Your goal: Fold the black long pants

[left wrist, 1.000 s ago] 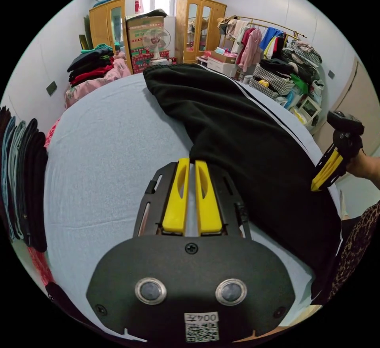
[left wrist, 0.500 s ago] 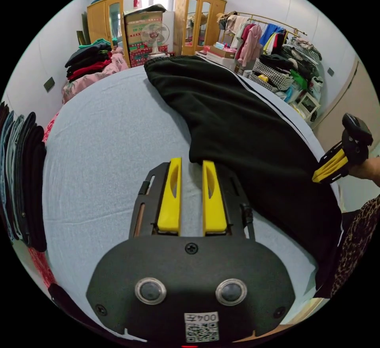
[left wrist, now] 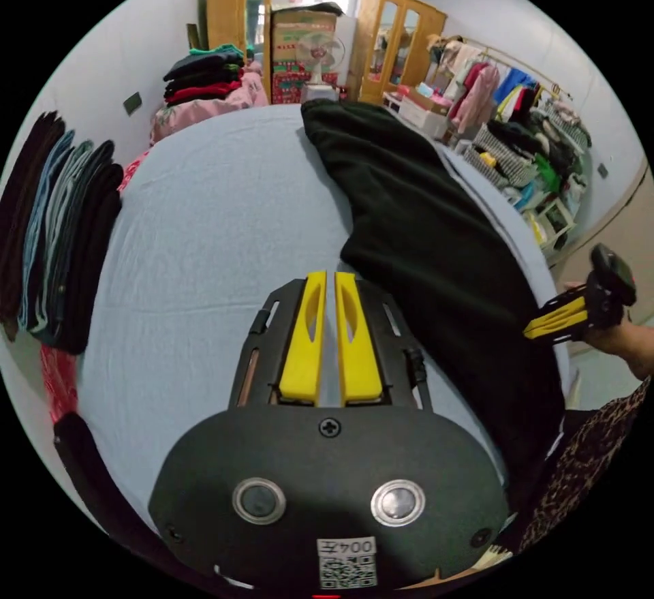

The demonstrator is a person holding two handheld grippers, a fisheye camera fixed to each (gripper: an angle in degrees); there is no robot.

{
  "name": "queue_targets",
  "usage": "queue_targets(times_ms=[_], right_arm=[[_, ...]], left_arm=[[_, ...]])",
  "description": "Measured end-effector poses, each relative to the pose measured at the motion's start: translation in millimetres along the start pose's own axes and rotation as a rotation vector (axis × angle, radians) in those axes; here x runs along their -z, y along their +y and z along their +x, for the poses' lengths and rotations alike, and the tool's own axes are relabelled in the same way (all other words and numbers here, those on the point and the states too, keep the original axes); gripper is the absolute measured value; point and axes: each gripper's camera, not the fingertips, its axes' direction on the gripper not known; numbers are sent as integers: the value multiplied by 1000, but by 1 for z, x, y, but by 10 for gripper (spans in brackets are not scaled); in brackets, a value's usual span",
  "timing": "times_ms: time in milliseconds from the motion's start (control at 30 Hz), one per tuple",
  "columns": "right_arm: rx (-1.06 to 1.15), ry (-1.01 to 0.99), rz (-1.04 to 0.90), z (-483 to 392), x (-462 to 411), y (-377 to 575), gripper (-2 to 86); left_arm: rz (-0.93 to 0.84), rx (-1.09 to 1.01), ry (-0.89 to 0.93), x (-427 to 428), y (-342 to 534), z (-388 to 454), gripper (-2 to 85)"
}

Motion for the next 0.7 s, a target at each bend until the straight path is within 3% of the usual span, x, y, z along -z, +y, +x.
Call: queue_targets(times_ms=[200,367,500,700], right_arm=[[53,83,12,-10,-6,7,-8],[74,20,4,5,-11,11,-8],[72,-10,48,14,-16,22,-7],[60,-97,69,36,-26,32,-7]], left_arm=[[120,63,76,43,38,85,2],[26,89,104,19,62,177,2],[-78,100,56,-8,70,205,2],[-75,110,43,-14,73,218,1]])
